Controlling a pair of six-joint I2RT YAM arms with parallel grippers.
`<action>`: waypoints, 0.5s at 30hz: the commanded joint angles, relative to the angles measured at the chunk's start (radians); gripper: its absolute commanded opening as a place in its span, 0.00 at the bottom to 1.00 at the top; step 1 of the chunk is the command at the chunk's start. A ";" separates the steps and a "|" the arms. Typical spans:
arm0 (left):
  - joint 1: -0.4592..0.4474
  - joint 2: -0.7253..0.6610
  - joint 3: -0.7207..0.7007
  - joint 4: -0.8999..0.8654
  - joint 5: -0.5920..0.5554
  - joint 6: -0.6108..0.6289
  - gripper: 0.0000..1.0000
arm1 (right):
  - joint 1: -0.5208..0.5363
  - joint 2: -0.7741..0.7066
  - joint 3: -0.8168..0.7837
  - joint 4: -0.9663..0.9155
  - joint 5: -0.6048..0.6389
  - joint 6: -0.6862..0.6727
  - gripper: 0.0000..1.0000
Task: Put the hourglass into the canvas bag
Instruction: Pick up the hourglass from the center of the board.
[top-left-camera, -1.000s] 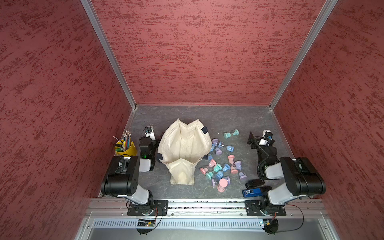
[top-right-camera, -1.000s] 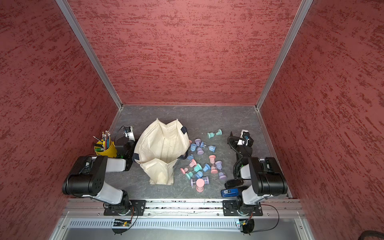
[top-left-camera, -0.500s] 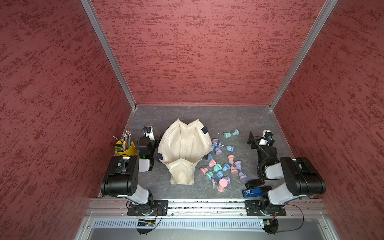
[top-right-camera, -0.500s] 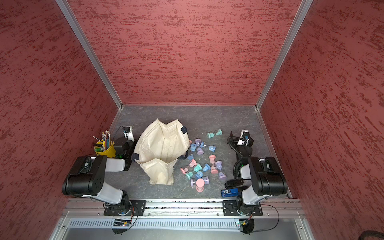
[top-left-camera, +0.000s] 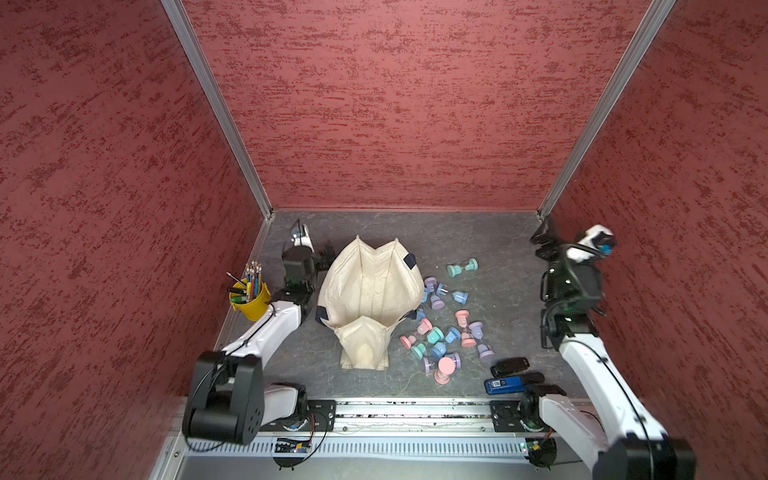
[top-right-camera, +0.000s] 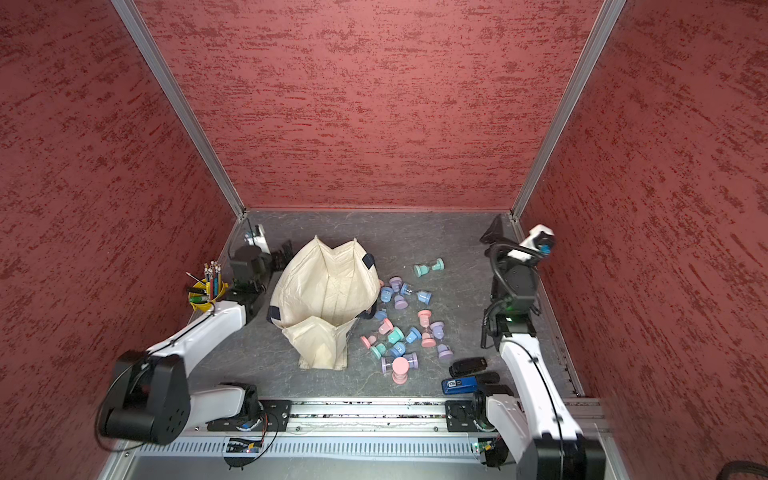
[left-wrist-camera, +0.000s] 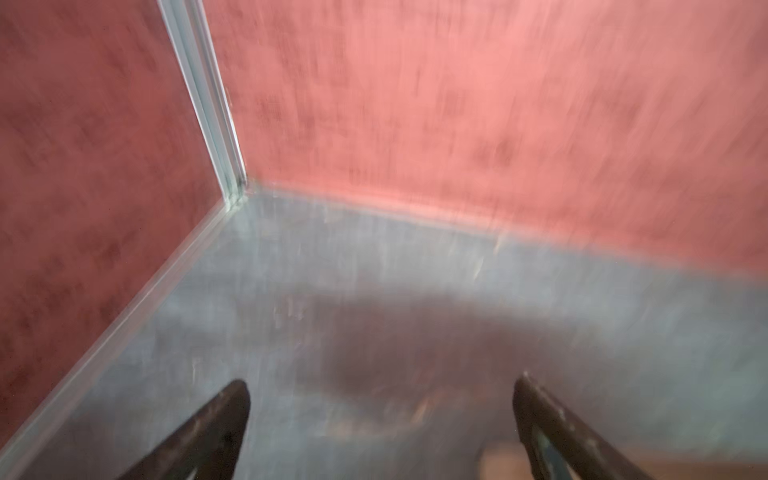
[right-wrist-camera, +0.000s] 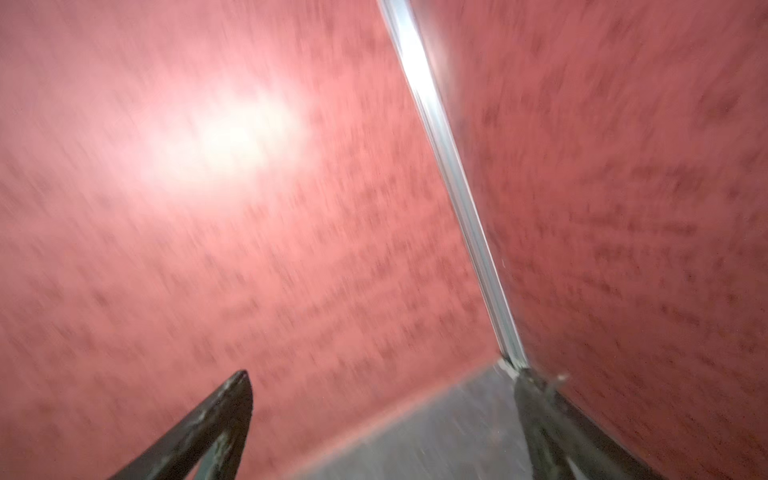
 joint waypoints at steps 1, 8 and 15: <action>0.037 -0.090 0.181 -0.581 0.115 -0.367 0.99 | -0.013 0.013 0.035 -0.449 -0.017 0.245 0.99; -0.045 -0.186 0.288 -0.902 0.269 -0.375 0.98 | 0.336 0.407 0.435 -1.067 0.124 0.385 0.99; -0.081 -0.174 0.268 -1.032 0.379 -0.292 1.00 | 0.364 0.577 0.619 -1.281 0.062 0.445 0.99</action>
